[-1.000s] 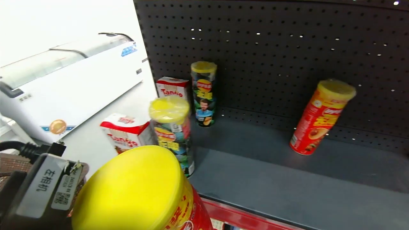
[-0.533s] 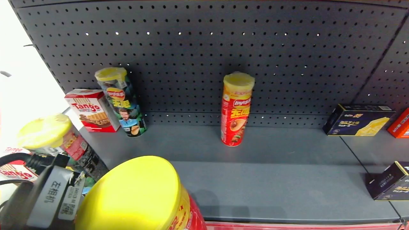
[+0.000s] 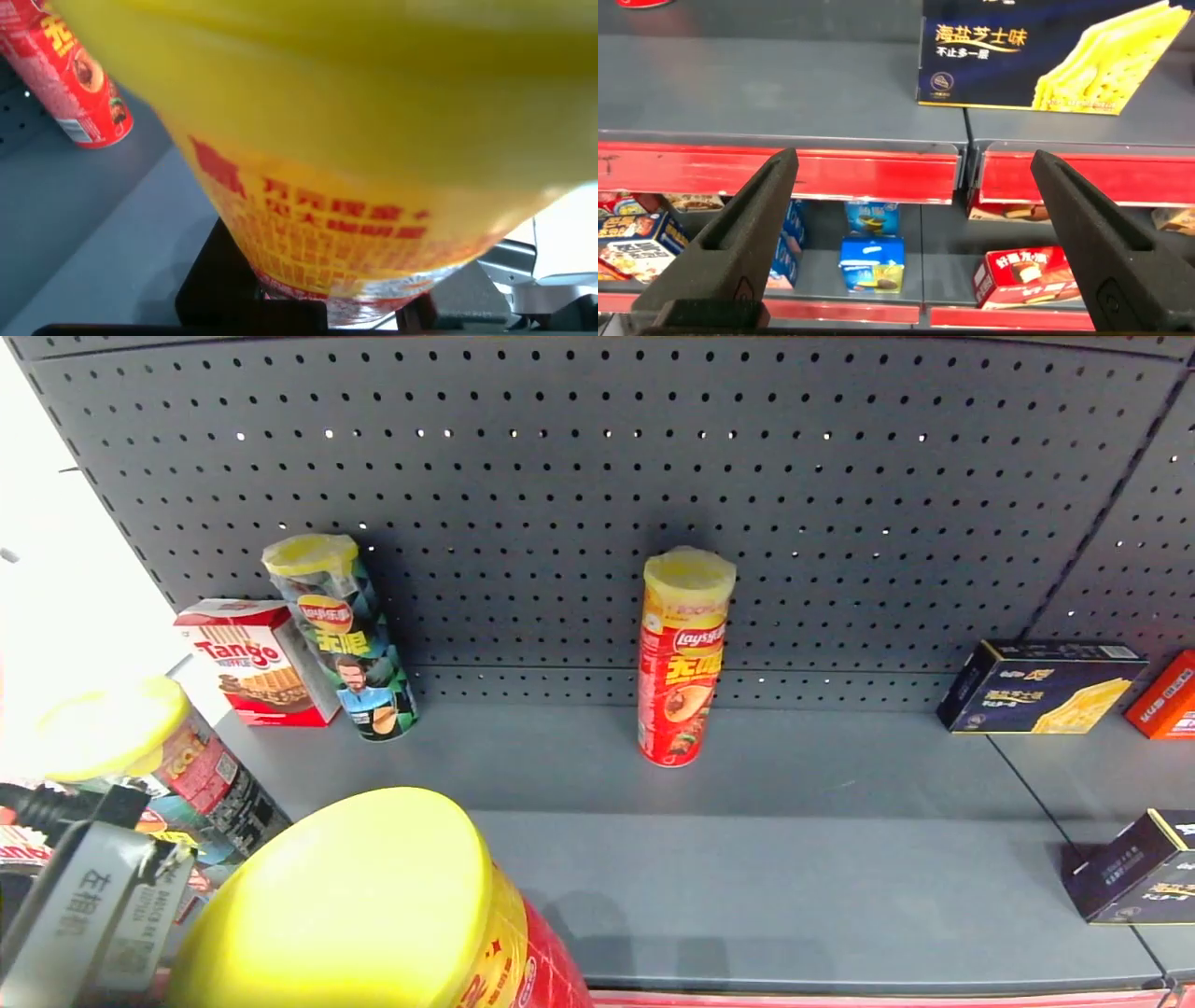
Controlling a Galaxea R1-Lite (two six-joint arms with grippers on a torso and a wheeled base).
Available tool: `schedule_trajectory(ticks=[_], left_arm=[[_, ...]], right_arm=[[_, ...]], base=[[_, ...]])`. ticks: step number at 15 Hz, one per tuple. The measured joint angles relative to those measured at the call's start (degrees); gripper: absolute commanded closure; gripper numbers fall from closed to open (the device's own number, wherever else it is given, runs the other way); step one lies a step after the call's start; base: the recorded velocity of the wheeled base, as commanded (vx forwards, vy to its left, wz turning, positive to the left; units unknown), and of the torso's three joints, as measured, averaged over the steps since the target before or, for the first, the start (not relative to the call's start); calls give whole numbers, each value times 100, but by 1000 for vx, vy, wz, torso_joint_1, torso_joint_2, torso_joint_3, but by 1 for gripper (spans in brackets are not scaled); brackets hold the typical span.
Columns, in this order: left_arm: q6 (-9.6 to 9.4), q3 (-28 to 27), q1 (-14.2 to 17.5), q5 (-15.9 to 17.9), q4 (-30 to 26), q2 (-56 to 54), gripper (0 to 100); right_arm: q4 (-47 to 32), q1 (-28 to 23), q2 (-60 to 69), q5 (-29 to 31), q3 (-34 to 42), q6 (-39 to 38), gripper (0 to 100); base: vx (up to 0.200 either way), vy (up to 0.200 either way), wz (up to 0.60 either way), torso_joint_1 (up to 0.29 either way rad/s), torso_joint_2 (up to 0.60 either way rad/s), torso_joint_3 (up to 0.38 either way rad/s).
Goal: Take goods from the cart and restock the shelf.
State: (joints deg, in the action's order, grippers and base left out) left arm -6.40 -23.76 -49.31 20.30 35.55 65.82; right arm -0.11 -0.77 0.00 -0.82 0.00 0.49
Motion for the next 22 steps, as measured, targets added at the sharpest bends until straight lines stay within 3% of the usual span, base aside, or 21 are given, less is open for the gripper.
schedule_trajectory(ticks=[3, 5, 6, 9, 13, 17, 22], left_arm=[[-68, 61, -7, -21, -18, -80, 100], [-350, 107, -5, -51, -20, -85, 100], [-367, 107, 11, -108, -20, -77, 100], [-334, 116, 23, -191, -51, -52, 100], [-319, 107, 89, -289, -57, -55, 100], [-279, 85, 329, -260, -60, -59, 100], [-251, 100, 361, -246, -60, -59, 100]], right_arm=[[-13, 9, -2, -7, 0, 5, 0], [-16, 22, -5, -44, -5, 128, 0], [-35, 26, -10, -101, -35, 191, 0], [-128, 59, -449, -297, -870, 95, 0], [-130, 322, -2066, -983, -2343, 317, 0], [536, 1015, -3423, -1185, -2776, 621, 0], [1618, 1710, -5030, -1218, -3043, 635, 0]], base=[[0, 0, 0, 0, 0, 0], [0, 0, 0, 0, 0, 0], [0, 0, 0, 0, 0, 0], [0, 0, 0, 0, 0, 0], [0, 0, 0, 0, 0, 0], [0, 0, 0, 0, 0, 0], [0, 0, 0, 0, 0, 0]])
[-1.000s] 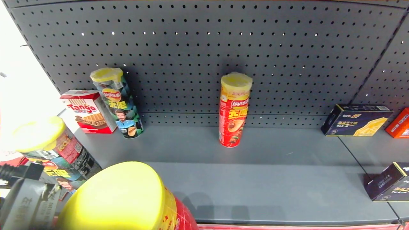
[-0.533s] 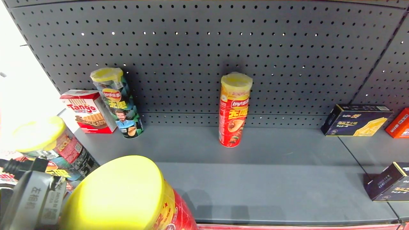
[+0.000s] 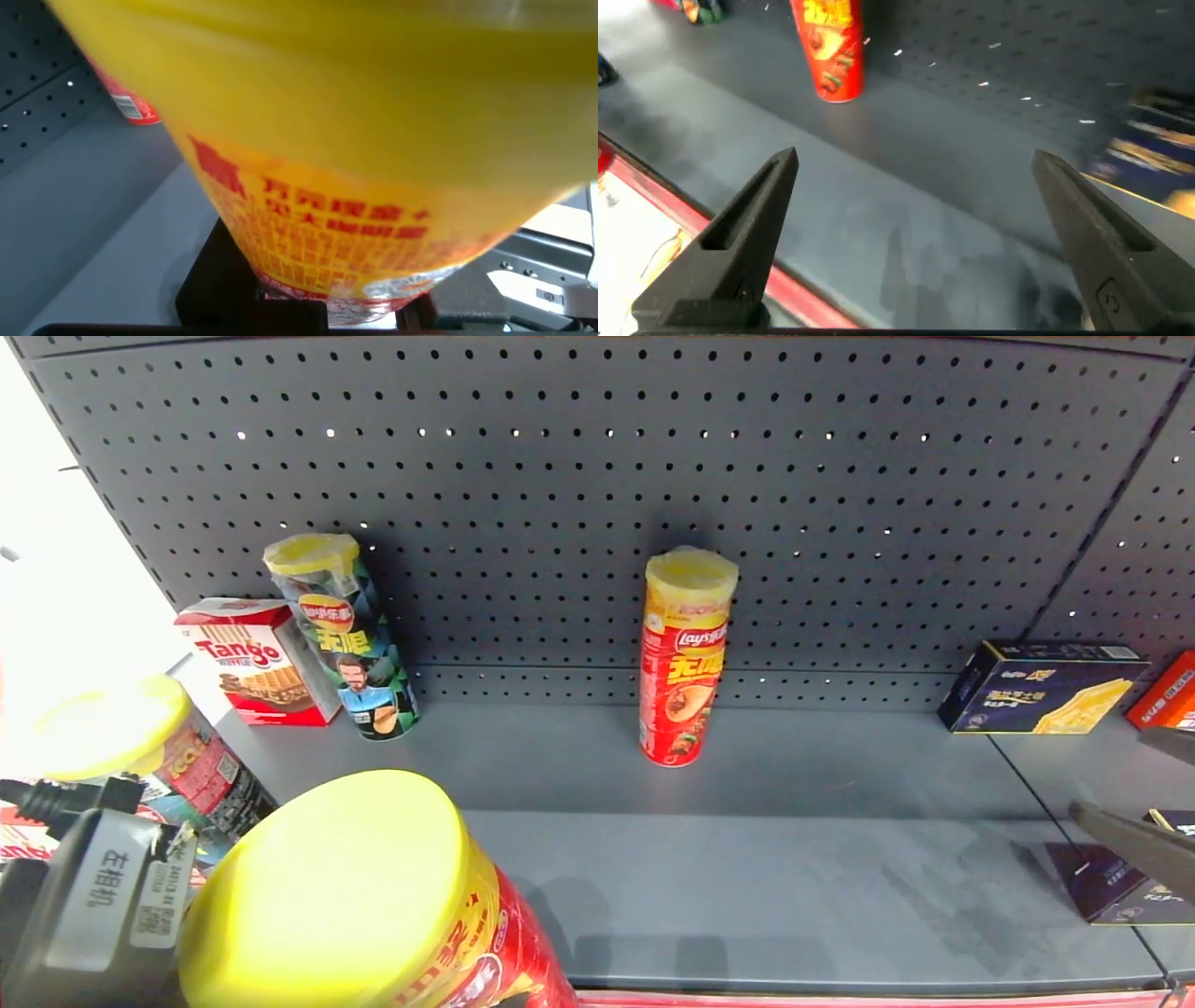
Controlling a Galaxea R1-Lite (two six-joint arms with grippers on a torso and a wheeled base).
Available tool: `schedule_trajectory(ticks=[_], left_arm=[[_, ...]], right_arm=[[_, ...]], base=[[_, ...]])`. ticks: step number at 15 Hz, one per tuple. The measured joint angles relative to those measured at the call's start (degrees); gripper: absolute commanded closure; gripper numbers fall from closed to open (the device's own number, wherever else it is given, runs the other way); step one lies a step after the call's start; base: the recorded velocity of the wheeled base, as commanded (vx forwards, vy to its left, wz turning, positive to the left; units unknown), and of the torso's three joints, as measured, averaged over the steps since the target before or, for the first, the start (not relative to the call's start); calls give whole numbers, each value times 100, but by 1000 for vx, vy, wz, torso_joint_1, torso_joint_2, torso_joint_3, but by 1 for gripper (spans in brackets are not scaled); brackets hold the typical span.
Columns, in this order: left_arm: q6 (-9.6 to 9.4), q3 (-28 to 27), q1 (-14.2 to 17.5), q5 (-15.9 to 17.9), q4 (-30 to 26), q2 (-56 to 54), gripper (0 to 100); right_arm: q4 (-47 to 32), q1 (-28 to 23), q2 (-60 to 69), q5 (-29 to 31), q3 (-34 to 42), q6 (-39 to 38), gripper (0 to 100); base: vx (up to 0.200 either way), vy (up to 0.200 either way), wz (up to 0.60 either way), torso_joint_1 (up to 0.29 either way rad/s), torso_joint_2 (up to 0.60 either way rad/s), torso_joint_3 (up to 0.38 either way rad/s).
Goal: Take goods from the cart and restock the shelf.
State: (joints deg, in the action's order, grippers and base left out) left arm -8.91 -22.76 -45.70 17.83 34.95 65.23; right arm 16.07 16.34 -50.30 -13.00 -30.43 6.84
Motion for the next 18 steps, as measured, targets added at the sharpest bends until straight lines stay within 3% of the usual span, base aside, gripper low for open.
schedule_trajectory(ticks=[4, 10, 15, 18], left_arm=[[111, -26, 0, -5, 0, 0, 100], [172, -26, 11, -13, 0, 12, 100], [268, -37, 69, -24, 2, 15, 100], [278, -28, 133, -18, 5, 6, 100]], right_arm=[[955, 202, -1342, -277, -405, -115, 0], [1097, 624, -2699, -807, -1557, -321, 0], [1715, 653, -3667, -2431, -2100, 40, 0], [2253, 607, -4280, -2917, -2304, 293, 0]], base=[[0, 0, 0, 0, 0, 0], [0, 0, 0, 0, 0, 0], [0, 0, 0, 0, 0, 0], [0, 0, 0, 0, 0, 0]])
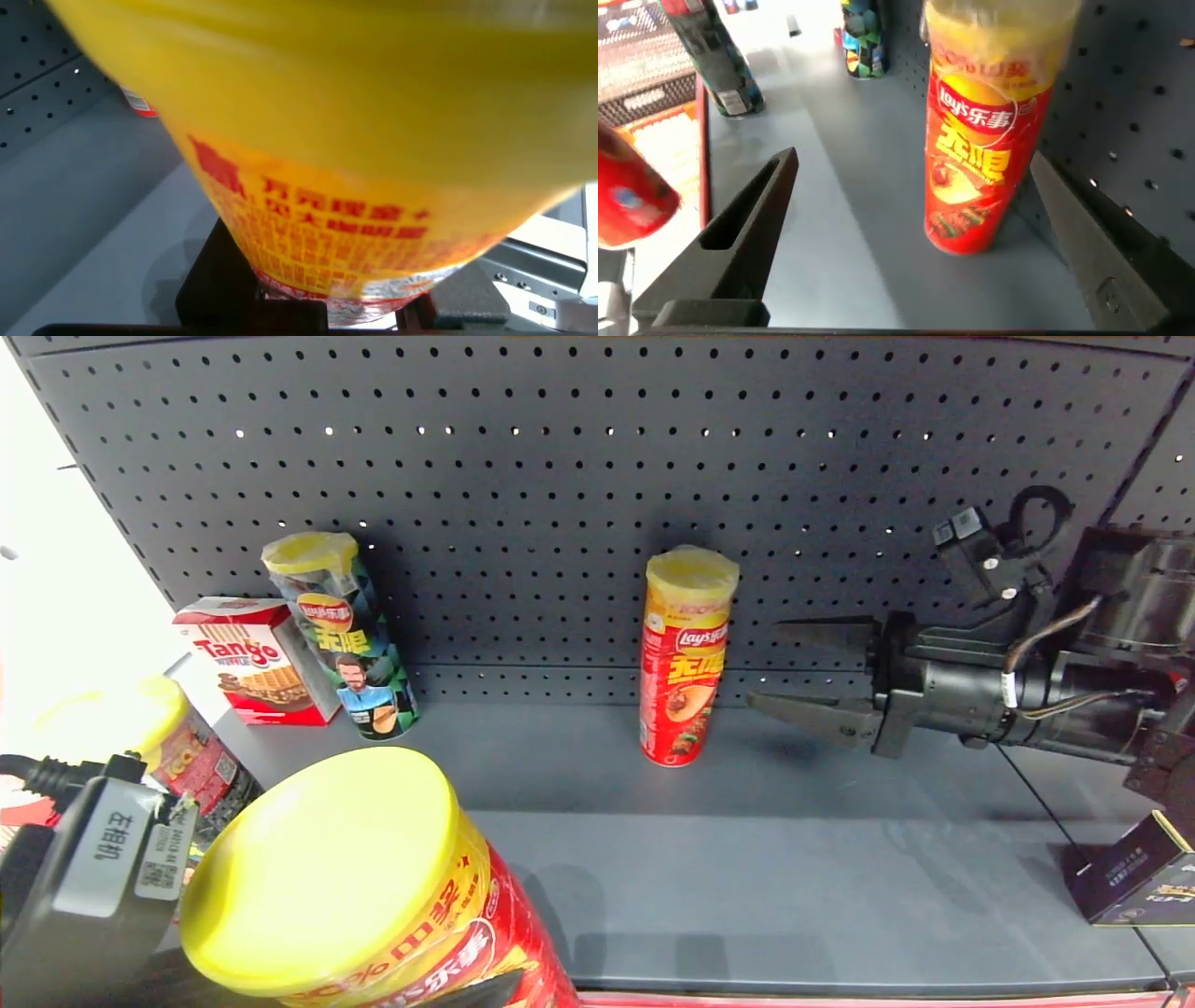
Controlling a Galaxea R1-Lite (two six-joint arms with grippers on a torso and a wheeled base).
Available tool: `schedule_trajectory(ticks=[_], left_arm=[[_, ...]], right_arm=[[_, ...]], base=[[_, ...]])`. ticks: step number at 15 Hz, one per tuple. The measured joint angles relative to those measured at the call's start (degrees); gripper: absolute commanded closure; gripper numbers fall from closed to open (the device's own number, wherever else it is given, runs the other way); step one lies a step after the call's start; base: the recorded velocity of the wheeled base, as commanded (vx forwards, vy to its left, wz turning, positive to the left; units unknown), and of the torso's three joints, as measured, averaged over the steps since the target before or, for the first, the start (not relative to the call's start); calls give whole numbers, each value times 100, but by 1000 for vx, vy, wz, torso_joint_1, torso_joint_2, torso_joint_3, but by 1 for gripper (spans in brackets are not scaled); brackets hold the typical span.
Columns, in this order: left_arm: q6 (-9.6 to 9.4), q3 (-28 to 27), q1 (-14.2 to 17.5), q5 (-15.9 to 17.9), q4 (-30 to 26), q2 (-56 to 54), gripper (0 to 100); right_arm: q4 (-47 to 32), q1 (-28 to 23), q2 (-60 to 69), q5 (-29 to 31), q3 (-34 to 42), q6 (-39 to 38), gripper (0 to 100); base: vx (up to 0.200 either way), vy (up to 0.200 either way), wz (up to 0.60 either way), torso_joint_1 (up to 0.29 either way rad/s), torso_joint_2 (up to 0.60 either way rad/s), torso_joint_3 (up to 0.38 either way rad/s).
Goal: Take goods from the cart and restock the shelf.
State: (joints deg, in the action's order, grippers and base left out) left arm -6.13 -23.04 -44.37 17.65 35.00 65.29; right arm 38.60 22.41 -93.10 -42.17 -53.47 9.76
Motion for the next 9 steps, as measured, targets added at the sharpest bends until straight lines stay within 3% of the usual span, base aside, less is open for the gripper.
schedule_trajectory(ticks=[9], left_arm=[[61, -35, 6, 11, 6, 0, 100]], right_arm=[[100, -72, -1368, -505, -1143, 165, 0]], base=[[0, 0, 0, 0, 0, 0]])
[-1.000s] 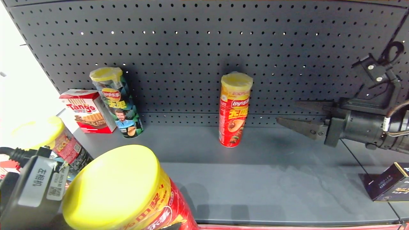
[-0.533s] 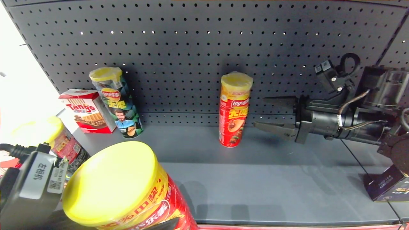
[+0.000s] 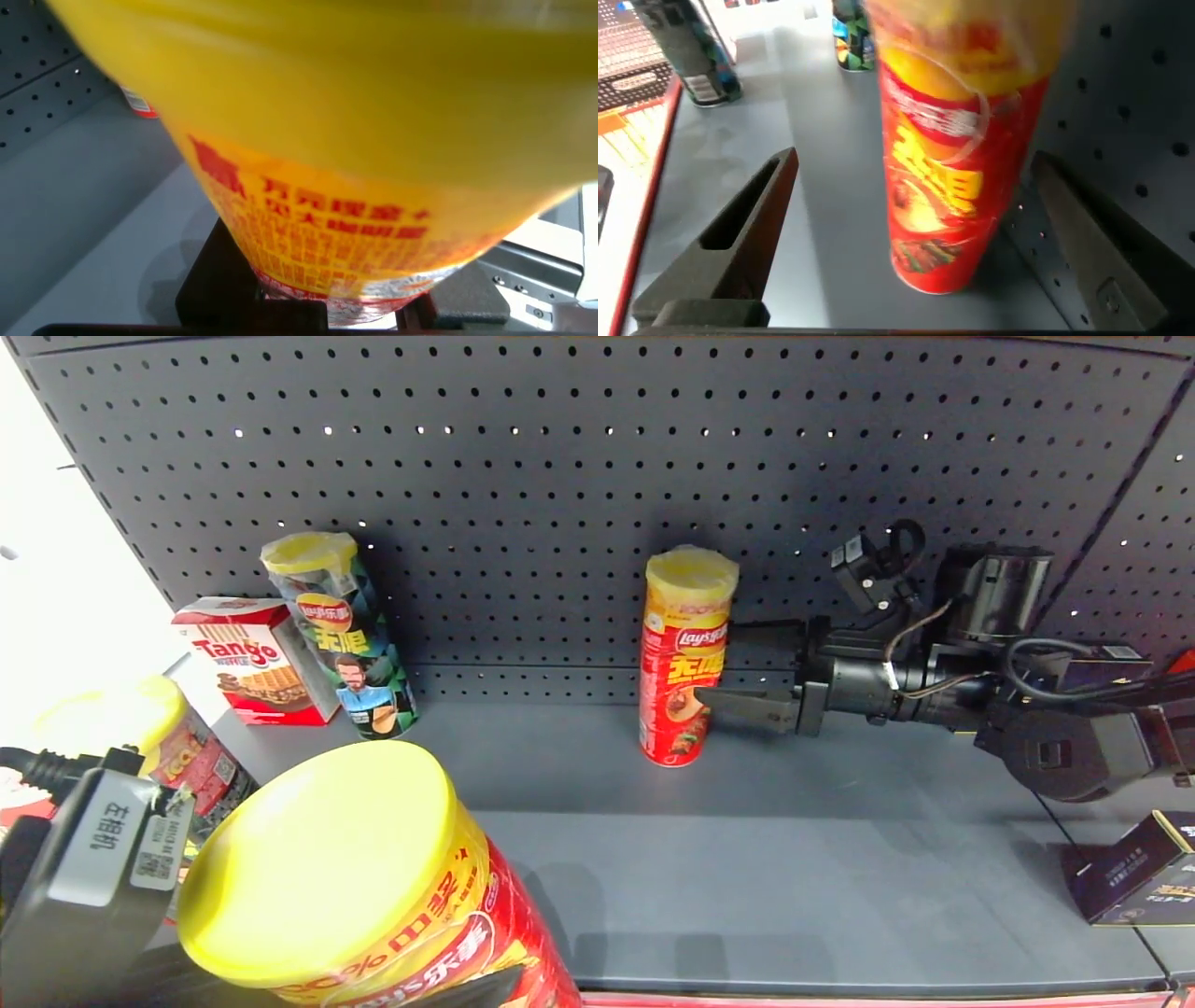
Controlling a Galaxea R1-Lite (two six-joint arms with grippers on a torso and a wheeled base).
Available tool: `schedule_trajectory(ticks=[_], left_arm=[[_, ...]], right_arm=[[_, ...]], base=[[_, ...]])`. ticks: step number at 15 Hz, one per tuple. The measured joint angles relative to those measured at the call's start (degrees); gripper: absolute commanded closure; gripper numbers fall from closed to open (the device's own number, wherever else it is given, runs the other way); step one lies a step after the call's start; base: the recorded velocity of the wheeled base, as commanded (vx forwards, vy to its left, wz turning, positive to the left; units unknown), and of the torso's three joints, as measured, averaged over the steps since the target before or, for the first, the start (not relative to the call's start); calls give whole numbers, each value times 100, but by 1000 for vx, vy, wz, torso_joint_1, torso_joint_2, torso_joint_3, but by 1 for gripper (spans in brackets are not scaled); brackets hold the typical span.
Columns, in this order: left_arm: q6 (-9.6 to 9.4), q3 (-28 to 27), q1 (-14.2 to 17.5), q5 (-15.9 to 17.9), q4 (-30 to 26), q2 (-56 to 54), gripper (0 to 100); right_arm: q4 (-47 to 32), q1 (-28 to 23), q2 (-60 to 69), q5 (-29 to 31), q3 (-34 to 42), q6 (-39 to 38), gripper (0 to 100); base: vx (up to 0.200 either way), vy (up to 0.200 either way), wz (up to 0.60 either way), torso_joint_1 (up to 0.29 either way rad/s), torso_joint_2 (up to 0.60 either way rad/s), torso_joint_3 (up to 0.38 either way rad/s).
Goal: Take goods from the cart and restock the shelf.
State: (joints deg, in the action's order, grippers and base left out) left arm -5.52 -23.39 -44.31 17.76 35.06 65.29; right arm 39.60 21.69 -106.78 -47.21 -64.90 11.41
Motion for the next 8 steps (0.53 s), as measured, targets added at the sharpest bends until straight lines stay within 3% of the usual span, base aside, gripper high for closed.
schedule_trajectory(ticks=[8], left_arm=[[17, -11, 5, 2, -2, 22, 100]], right_arm=[[332, -17, -678, -284, -257, -6, 0]], base=[[0, 0, 0, 0, 0, 0]])
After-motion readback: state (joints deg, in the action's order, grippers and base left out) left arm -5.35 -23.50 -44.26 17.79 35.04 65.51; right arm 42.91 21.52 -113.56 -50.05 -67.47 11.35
